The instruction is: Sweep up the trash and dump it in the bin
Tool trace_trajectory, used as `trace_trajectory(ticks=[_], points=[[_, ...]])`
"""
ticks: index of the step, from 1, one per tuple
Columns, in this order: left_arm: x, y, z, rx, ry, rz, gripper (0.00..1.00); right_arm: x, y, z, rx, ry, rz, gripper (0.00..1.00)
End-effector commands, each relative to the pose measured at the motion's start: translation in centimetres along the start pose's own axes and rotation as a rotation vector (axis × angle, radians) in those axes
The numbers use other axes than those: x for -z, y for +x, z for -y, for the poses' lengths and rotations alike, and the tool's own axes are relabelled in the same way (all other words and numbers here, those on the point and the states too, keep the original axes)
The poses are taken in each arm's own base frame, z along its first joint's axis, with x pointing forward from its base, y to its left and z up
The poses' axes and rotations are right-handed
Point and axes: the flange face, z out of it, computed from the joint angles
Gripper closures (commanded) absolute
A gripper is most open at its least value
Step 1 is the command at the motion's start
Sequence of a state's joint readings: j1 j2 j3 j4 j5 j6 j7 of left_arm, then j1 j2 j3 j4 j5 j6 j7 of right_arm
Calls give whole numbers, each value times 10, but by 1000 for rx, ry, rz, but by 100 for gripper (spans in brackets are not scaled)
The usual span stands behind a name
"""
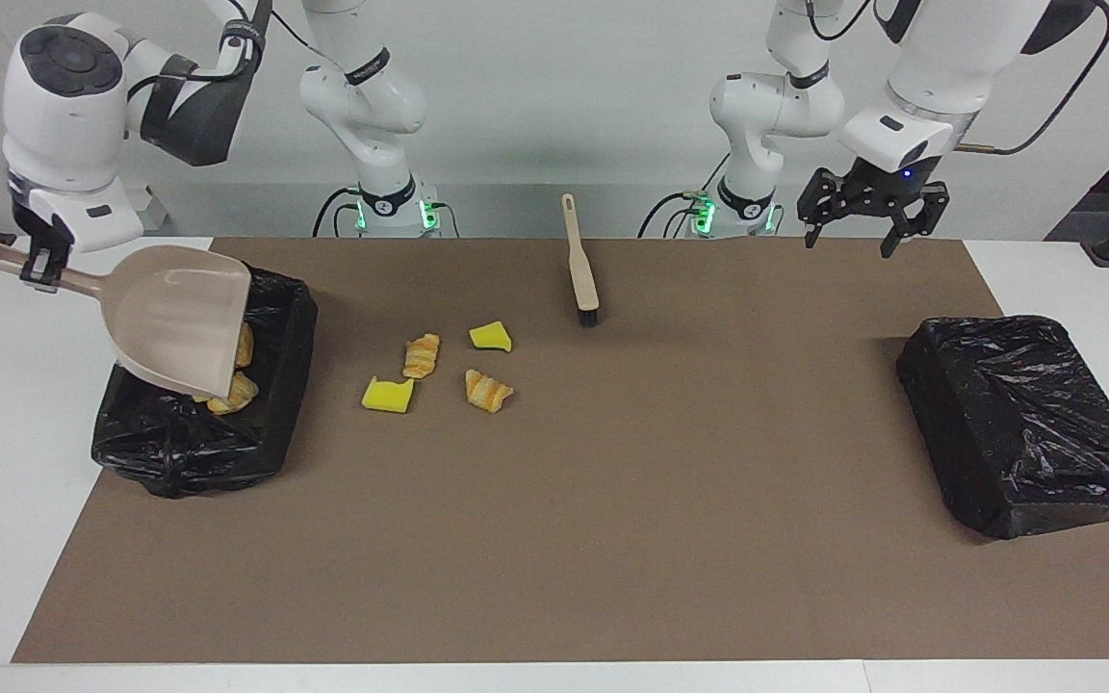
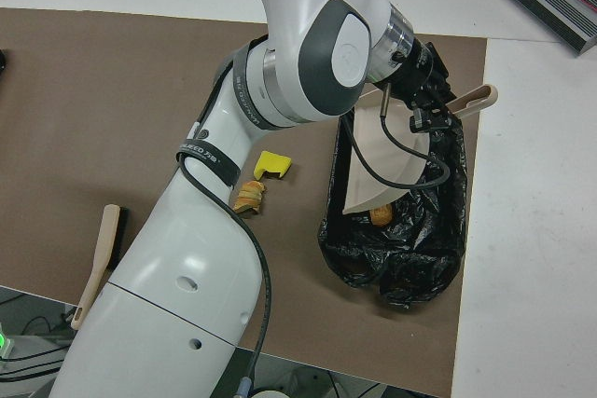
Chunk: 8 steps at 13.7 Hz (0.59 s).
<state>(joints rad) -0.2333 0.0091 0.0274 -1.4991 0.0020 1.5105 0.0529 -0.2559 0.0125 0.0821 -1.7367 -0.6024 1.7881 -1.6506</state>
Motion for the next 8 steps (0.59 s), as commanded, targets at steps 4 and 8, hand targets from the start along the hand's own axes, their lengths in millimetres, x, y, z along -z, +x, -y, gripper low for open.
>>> trace_trajectory(ticks=[4,8], points=[[8,-1,32,-45,1,18,0,39,138,-19,-378,82,-196,100],[4,-5,45,-18,-5,11,0,65,257,-28,-783,211,-308,100]])
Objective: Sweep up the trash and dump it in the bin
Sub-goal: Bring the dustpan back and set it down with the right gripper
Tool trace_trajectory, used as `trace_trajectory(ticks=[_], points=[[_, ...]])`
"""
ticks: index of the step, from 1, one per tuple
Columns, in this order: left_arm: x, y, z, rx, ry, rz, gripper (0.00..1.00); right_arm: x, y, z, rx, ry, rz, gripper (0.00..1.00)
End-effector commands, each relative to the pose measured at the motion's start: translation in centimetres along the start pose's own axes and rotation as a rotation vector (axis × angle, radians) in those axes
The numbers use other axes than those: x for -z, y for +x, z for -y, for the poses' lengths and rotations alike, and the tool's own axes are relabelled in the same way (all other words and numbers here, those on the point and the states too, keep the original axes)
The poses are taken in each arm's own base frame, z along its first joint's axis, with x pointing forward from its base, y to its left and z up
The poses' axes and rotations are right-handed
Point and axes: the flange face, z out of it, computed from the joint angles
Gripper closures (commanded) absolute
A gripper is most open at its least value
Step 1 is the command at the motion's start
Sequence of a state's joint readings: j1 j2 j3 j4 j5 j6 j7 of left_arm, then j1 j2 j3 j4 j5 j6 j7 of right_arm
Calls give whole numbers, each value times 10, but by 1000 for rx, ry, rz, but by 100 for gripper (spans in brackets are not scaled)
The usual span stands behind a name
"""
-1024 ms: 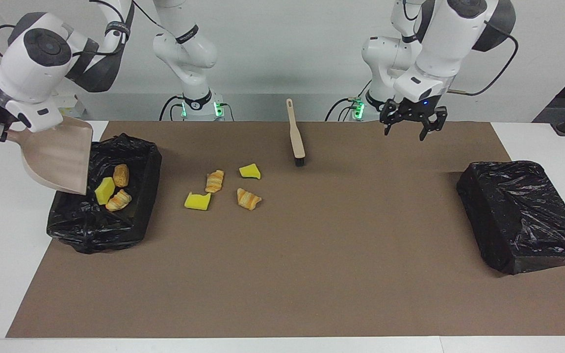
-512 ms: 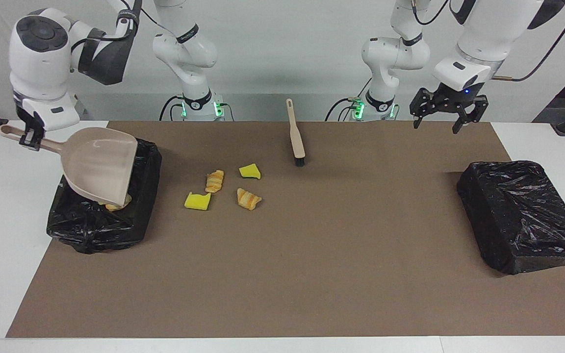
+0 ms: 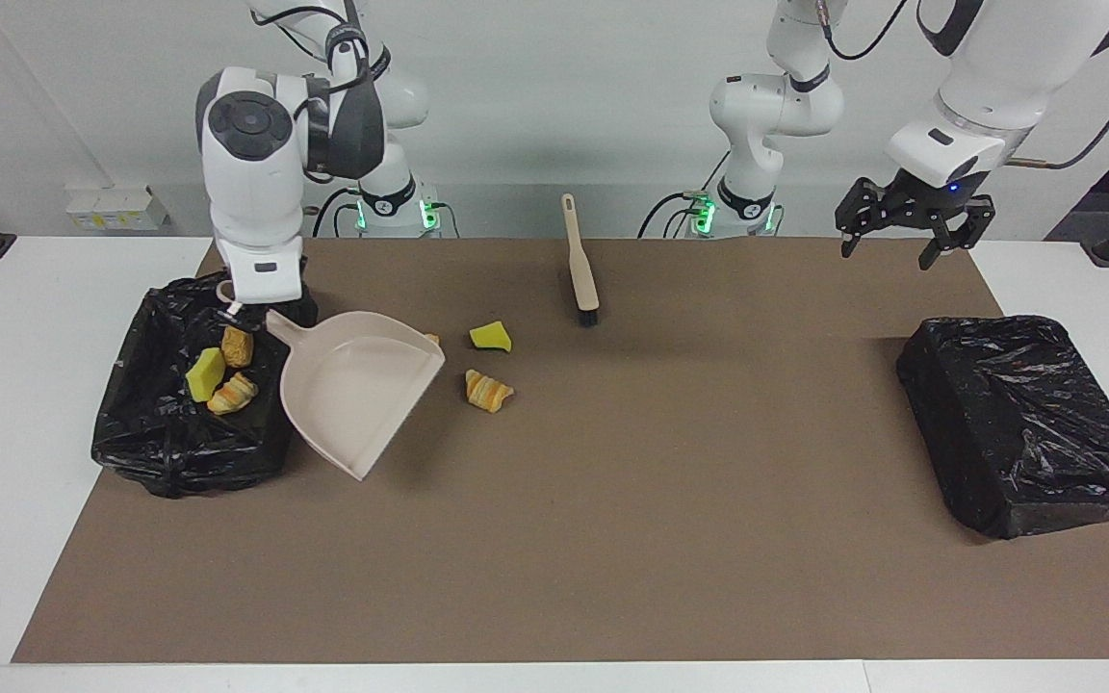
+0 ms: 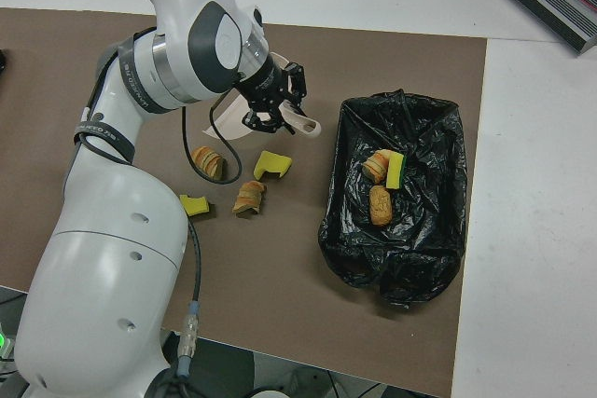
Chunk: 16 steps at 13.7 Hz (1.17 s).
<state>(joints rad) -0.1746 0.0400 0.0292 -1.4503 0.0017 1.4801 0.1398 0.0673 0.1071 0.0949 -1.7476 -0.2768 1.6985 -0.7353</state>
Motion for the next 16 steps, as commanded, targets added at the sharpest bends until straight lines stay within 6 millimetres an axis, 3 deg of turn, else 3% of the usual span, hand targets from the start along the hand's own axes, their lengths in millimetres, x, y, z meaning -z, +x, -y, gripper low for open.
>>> trace_trajectory(ticks=[1,6,8,10,13,16], points=[[1,-9,13,12,-4,-1,0,-1,57,39,-263,67,-50,100],[2,-10,20,21,-3,-6,0,-6,154,127,-641,175,-82,100],[2,-9,19,19,-3,-8,0,-10,203,160,-724,174,-74,100],[2,-9,19,19,-3,-8,0,-11,246,178,-836,183,-86,100],[1,-9,18,16,-5,-5,0,-10,292,198,-914,197,-114,100],[2,-10,19,18,-5,-6,0,-12,305,199,-942,231,-153,100]])
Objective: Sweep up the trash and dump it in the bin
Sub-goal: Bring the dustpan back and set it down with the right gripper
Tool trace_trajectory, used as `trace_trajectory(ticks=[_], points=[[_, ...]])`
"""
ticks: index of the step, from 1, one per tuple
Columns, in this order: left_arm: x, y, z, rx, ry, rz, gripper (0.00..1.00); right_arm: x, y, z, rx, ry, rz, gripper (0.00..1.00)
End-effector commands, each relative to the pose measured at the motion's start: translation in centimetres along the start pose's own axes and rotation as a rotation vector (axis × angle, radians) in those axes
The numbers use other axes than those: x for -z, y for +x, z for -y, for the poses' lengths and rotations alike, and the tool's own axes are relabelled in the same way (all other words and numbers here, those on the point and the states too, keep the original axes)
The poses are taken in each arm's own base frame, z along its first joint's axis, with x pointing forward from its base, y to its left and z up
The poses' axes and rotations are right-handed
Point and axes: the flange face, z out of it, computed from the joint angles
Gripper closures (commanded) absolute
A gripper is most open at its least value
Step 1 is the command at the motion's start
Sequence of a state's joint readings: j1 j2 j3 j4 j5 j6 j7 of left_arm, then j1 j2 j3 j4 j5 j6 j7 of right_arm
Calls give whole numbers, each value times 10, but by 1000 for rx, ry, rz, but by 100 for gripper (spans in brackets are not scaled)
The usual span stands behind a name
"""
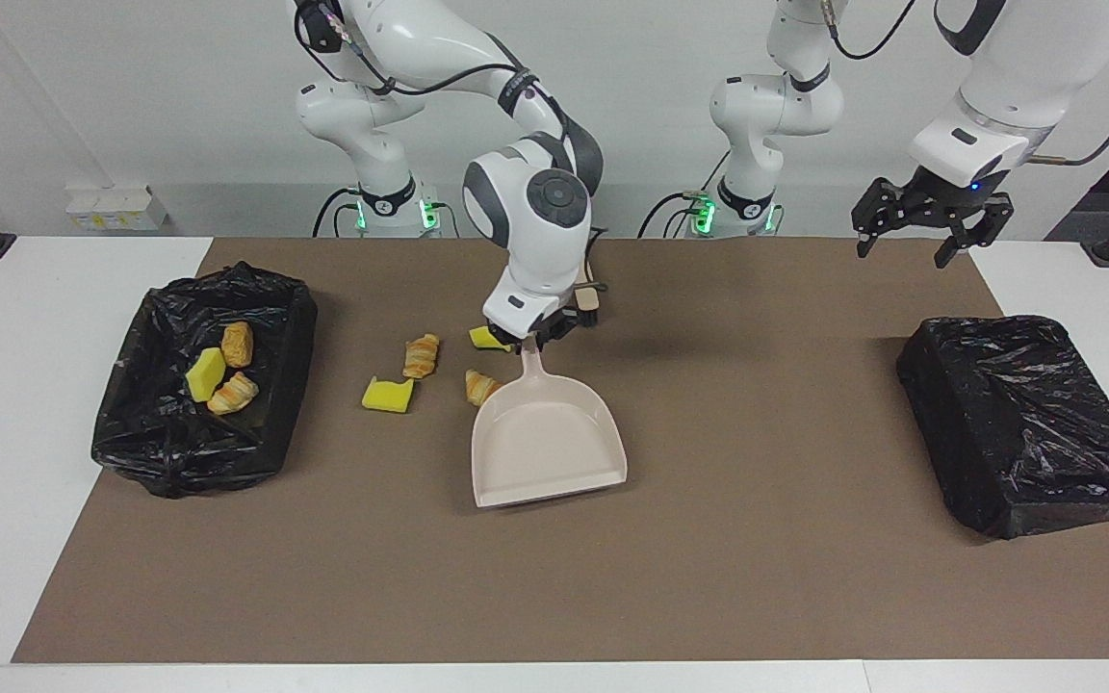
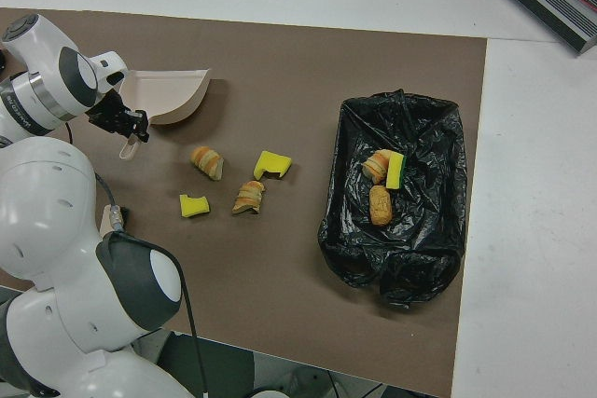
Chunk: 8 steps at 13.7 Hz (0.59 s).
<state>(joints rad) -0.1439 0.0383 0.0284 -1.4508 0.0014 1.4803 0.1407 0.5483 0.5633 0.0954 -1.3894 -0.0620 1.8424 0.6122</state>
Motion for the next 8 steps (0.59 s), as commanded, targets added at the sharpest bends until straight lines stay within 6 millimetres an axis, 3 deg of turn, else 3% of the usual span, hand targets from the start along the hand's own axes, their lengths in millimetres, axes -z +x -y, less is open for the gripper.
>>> trace_trajectory(ticks=[1,7,8], points=[[1,-7,2,-11,-5,-3,0,-4,12,9,-58,55,0,100],[1,-7,2,-11,-5,-5,0,-9,15,5,-73,78,12,100],[1,-7,2,-11,-5,-5,0,-8,16,4,-81,84,14,87]])
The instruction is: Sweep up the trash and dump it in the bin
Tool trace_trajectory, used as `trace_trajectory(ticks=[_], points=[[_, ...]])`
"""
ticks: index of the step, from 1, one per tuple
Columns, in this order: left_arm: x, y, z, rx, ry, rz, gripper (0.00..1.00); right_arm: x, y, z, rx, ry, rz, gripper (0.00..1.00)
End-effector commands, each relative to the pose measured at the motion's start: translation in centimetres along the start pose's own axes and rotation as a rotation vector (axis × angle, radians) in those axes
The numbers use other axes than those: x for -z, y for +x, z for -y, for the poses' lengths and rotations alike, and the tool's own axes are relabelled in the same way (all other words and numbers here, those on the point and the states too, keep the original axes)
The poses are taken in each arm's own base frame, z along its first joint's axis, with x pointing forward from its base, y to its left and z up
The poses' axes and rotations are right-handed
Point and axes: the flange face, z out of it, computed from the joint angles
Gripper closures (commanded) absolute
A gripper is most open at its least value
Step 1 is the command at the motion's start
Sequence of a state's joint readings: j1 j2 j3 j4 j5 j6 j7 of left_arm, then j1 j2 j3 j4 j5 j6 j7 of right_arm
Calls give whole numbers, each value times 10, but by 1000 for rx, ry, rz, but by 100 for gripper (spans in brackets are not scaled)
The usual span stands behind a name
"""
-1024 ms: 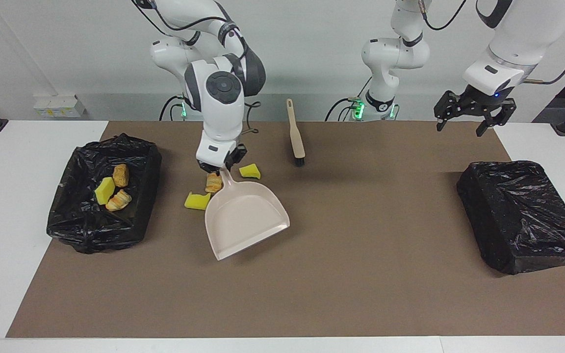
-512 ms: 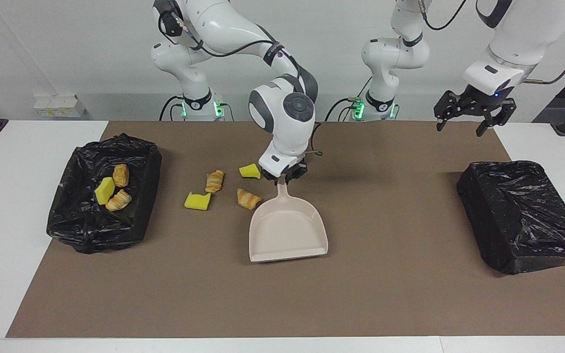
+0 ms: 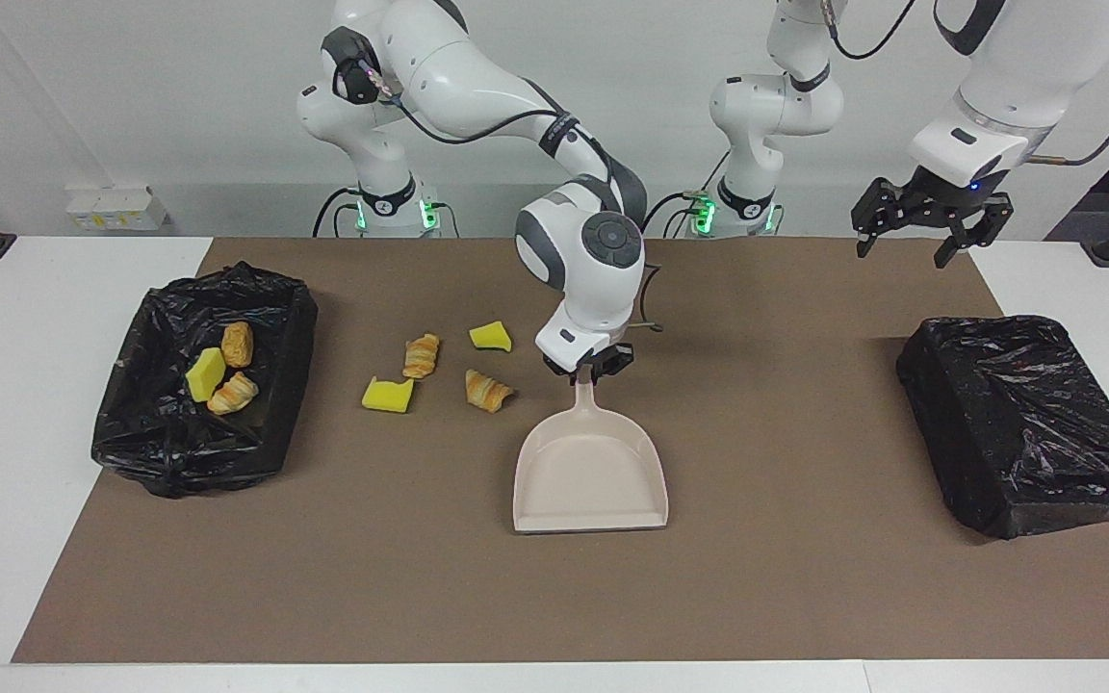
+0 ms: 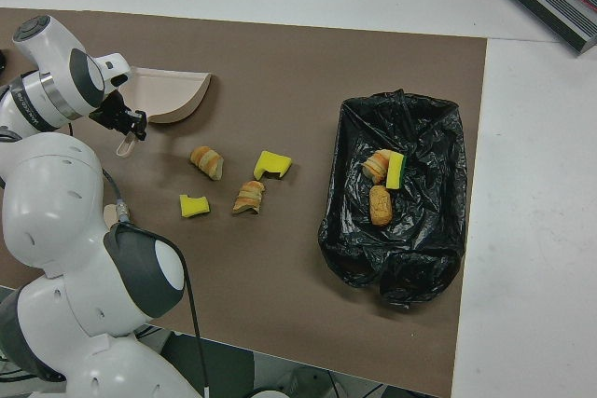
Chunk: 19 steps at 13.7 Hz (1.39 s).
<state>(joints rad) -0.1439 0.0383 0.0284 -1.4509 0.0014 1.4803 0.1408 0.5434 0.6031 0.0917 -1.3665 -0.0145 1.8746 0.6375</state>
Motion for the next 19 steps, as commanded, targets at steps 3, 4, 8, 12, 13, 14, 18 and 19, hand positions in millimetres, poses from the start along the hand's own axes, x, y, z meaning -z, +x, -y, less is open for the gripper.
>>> trace_trajectory(ticks=[3,4,8,12,13,14,18,19], points=[[1,-6,3,-11,-3,-6,0,23,-2,2,-19,42,-14,0],[2,-7,2,-11,-4,-8,0,29,-5,-3,-21,40,-13,0],[1,-6,2,-10,-5,-5,0,42,-47,-19,-35,39,30,0],[1,-6,-2,1,-3,-5,0,39,-133,-19,-22,61,85,0],[1,-6,-7,-3,-3,-6,0,32,-157,-17,-24,59,73,0],[-1,-1,-13,-8,-2,-26,0,22,-181,-14,-23,62,56,0],[-65,38,-89,-97,-1,-146,0,-6,-264,-20,20,61,35,0],[-90,50,-111,-130,-6,-146,0,-10,-283,-21,38,51,42,0]])
